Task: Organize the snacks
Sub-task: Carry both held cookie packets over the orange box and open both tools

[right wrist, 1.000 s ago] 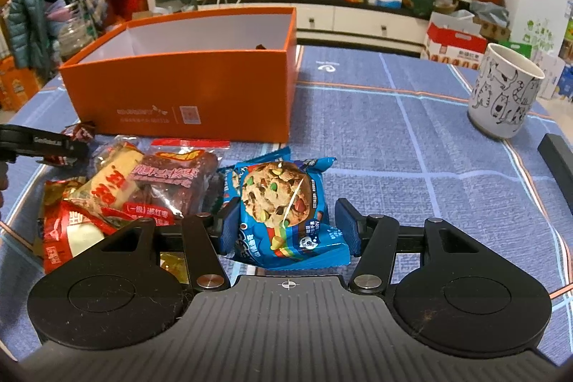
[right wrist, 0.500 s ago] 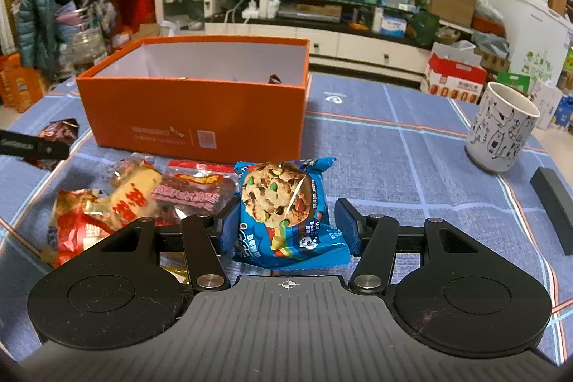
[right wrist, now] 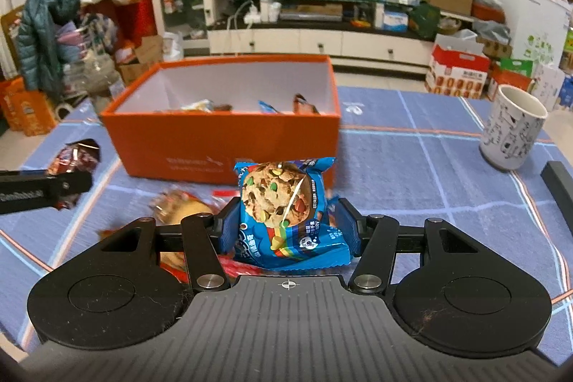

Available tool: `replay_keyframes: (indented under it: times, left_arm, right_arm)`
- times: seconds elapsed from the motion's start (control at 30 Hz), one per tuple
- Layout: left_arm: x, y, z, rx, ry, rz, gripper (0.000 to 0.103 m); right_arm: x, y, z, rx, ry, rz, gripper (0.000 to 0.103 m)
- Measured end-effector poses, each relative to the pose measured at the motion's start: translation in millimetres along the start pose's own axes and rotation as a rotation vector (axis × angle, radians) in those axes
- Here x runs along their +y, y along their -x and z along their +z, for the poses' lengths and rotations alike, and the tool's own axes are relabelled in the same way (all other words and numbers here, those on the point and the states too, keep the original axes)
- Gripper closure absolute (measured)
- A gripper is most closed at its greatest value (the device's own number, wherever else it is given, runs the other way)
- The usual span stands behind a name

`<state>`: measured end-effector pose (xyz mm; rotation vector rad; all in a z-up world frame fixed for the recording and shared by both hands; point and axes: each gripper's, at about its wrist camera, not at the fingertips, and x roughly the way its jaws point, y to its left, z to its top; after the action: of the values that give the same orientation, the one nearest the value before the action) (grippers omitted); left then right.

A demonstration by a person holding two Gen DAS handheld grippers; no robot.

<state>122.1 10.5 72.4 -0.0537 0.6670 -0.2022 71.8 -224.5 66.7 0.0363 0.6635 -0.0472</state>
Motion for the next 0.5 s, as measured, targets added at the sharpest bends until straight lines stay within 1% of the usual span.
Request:
replay_keyframes:
  times: [0.2, 0.37, 0.5]
  left_arm:
    - [-3, 10, 7, -0.038, -0.015, 0.006, 0.056]
    - [0, 11, 11, -0.038, -0.017, 0.005, 0.056]
    - [-2, 6, 24, -0.046, -0.024, -0.005, 0.056]
  right_arm:
    - [16, 3, 13, -0.031, -0.009, 0.011, 0.06]
    - [26, 2, 24, -0.046, -0.008, 0.023, 0.06]
    - [29, 0, 33, -0.056, -0.005, 0.036, 0.06]
